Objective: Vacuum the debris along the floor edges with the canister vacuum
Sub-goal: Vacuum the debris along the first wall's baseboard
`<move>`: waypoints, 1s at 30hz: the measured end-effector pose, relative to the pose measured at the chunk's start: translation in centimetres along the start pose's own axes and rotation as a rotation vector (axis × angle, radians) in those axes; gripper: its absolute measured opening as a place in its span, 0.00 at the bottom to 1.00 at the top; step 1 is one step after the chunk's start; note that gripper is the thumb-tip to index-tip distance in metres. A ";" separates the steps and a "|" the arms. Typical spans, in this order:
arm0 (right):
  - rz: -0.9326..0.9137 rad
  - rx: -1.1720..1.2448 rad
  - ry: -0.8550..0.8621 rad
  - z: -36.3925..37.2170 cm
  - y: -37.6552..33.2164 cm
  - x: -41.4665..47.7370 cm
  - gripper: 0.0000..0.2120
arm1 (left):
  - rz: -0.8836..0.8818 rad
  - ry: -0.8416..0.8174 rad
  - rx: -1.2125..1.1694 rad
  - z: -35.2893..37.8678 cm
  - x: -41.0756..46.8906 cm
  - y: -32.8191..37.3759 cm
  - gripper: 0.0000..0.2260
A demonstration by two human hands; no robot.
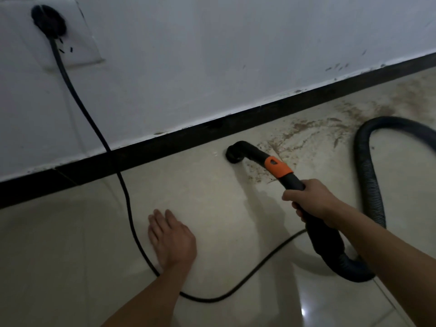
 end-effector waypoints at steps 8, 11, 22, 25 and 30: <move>0.009 -0.083 0.059 -4.5 3.6 -1.5 0.09 | 0.006 0.008 -0.016 0.5 -0.1 -0.5 0.21; -0.001 -0.097 0.064 -5.5 5.0 -2.6 0.09 | -0.002 0.010 -0.031 0.2 -0.2 -0.4 0.21; -0.110 -0.174 0.127 -5.5 9.2 -7.1 0.06 | 0.005 0.053 -0.052 -0.4 -0.5 0.0 0.23; -0.192 -0.270 0.113 -5.2 11.0 -8.8 0.08 | 0.001 0.047 -0.045 -0.6 -0.6 0.2 0.23; -0.233 -0.448 0.424 -7.3 14.5 -9.8 0.09 | 0.140 -0.061 0.045 -0.3 0.2 0.7 0.20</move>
Point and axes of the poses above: each hand's wrist, its own x-axis towards the middle knuckle, its own z-axis out of the palm, y = z × x, the point moved 2 cm from there along x, towards the middle knuckle, and after that the axes turned 13 degrees about y, right-handed, at the moved point
